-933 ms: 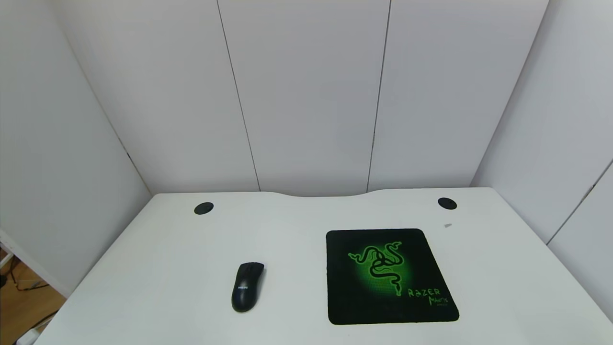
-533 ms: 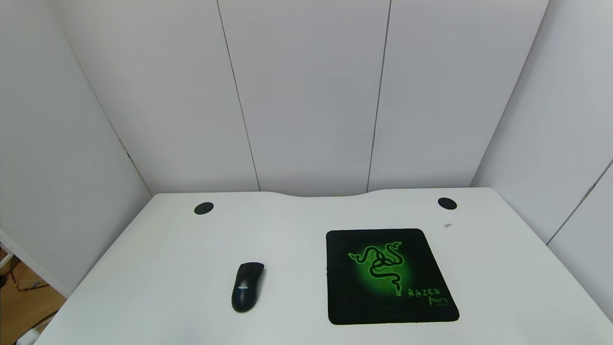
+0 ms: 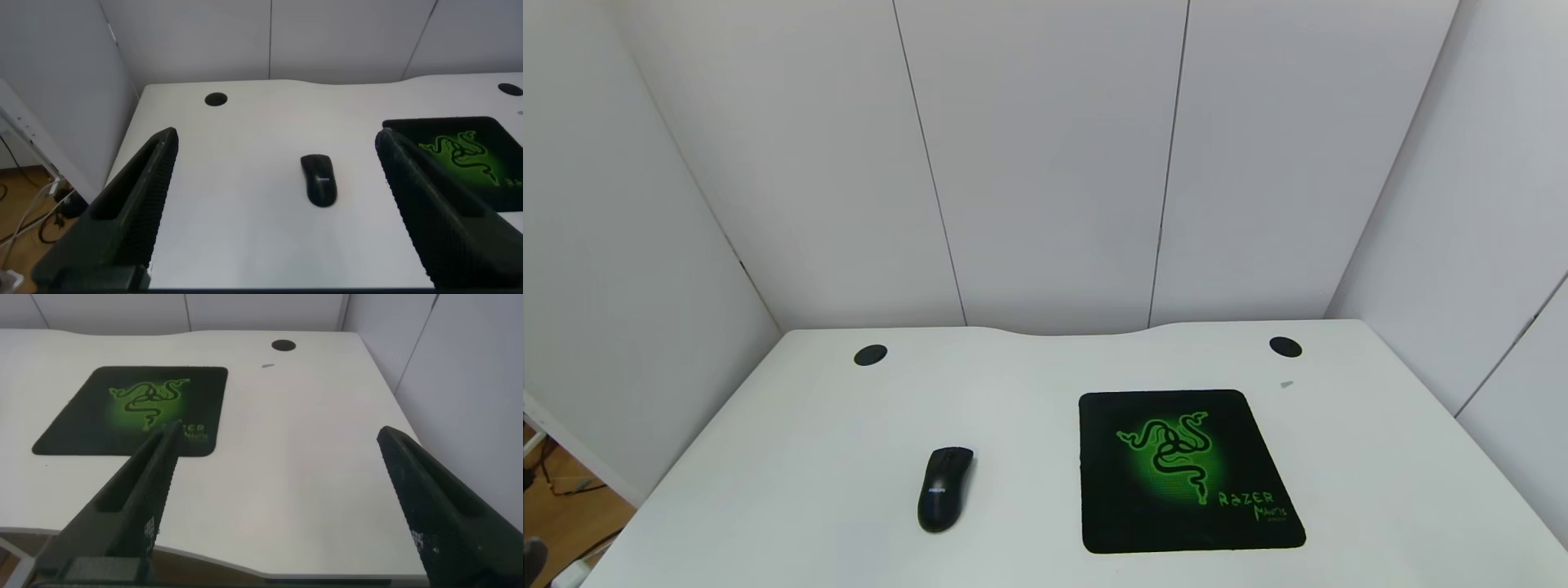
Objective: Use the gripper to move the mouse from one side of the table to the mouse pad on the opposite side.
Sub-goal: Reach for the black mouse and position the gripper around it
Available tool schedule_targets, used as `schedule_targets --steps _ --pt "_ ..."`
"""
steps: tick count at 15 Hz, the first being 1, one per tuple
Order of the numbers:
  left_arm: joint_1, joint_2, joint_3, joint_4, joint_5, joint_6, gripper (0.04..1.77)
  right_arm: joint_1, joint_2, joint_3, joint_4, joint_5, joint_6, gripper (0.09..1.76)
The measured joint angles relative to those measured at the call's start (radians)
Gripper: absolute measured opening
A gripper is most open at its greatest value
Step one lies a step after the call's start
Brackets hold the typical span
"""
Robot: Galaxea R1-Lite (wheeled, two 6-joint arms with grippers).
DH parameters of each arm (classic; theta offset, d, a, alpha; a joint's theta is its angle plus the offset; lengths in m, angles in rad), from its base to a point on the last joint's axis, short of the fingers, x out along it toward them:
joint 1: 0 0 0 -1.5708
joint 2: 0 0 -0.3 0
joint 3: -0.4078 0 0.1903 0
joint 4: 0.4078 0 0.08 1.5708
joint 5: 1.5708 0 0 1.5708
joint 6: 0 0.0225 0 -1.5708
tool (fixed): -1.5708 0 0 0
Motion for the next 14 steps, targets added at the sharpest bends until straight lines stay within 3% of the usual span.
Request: schedule_targets --steps 4,9,14 --pt "-0.001 0.199 -0.146 0.032 0.004 -0.003 1.72 0.0 0.0 0.0 0.0 0.0 0.0 1.71" --pt "-0.002 0.431 -0.379 0.269 -0.006 -0.018 1.72 0.0 0.0 0.0 0.0 0.0 0.0 1.71" --pt "-0.032 0.669 -0.6 0.506 -0.006 -0.088 1.72 0.0 0.0 0.0 0.0 0.0 0.0 1.71"
